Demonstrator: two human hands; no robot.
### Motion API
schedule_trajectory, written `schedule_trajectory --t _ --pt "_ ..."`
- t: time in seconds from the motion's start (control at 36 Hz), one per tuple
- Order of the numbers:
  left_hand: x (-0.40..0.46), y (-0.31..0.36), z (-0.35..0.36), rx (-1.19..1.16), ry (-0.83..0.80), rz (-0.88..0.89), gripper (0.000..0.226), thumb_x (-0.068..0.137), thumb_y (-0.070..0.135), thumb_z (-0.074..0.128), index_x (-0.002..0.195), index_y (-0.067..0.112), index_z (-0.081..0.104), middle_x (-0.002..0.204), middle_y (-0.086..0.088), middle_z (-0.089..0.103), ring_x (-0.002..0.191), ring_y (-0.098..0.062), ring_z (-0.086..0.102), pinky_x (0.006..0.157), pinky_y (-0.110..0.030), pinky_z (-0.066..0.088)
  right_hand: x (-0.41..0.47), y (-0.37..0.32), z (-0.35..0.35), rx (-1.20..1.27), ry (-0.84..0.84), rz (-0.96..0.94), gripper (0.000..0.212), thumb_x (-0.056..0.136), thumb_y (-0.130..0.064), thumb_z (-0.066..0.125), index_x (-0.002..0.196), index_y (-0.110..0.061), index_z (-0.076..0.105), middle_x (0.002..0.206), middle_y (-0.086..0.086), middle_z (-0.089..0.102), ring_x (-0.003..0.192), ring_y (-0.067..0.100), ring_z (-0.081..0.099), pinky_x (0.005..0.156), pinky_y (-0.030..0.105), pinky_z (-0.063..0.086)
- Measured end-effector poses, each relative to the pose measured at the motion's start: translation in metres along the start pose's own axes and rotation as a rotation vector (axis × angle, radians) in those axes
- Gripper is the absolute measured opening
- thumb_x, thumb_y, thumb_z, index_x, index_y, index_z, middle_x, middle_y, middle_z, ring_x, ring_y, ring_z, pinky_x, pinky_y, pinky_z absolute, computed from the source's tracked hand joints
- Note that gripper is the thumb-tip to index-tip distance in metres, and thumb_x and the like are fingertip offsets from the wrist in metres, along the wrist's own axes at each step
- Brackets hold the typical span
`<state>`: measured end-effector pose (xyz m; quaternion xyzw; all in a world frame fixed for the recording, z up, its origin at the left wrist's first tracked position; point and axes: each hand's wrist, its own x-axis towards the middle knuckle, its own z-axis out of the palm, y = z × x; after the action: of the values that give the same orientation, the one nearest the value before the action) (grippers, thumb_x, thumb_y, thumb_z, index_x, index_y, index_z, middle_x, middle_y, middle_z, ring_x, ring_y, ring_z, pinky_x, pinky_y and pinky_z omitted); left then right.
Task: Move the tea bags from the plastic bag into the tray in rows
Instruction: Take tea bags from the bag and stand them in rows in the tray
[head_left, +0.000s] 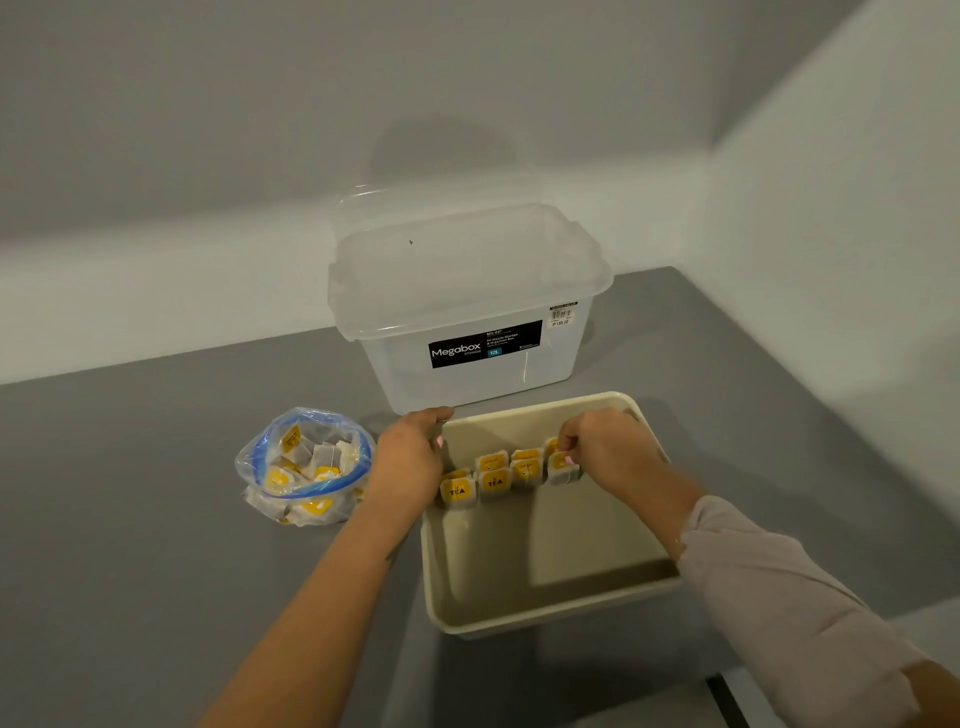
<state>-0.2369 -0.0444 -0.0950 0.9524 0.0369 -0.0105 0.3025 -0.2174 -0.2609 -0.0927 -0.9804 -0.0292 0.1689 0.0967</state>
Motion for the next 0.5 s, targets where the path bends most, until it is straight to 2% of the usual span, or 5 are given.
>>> schedule_trajectory --t 0.19,0.31,0.36,0.5 --pt "0.003 0.005 0.0 -0.03 0.01 0.007 0.042 0.097 0.008 0.047 0.135 0.026 0.049 0.135 -0.007 0.053 0.116 -0.022 0.055 0.098 -0.03 0.044 -0.001 0.004 0.002 0.052 0.098 -0.018 0.026 0.087 -0.012 0.058 0.108 -0.022 0.068 0.103 0.005 0.068 0.093 0.023 0.063 0.084 0.03 0.052" --pt "0.002 0.009 0.0 -0.051 0.028 0.021 0.039 0.096 0.009 0.048 0.132 0.026 0.052 0.134 -0.006 0.054 0.112 -0.02 0.057 0.095 -0.028 0.045 -0.001 0.006 0.001 0.094 0.076 0.007 0.023 0.086 -0.016 0.066 0.108 -0.021 0.067 0.106 0.004 0.065 0.097 0.021 0.061 0.08 0.025 0.046" --pt "0.002 0.01 -0.001 -0.069 0.036 0.022 0.037 0.096 0.009 0.048 0.129 0.026 0.054 0.134 -0.005 0.053 0.112 -0.019 0.056 0.094 -0.027 0.045 0.001 0.006 0.0 0.129 0.115 0.012 0.018 0.083 -0.021 0.069 0.101 -0.023 0.068 0.103 0.003 0.066 0.092 0.019 0.06 0.077 0.025 0.046" --pt "0.002 0.01 -0.007 -0.09 0.069 0.06 0.031 0.095 0.008 0.049 0.119 0.026 0.059 0.132 -0.002 0.054 0.106 -0.02 0.059 0.093 -0.026 0.046 -0.001 -0.002 -0.011 0.133 0.228 -0.014 0.011 0.084 -0.031 0.068 0.089 -0.021 0.066 0.09 -0.001 0.068 0.084 0.018 0.061 0.056 0.02 0.039"
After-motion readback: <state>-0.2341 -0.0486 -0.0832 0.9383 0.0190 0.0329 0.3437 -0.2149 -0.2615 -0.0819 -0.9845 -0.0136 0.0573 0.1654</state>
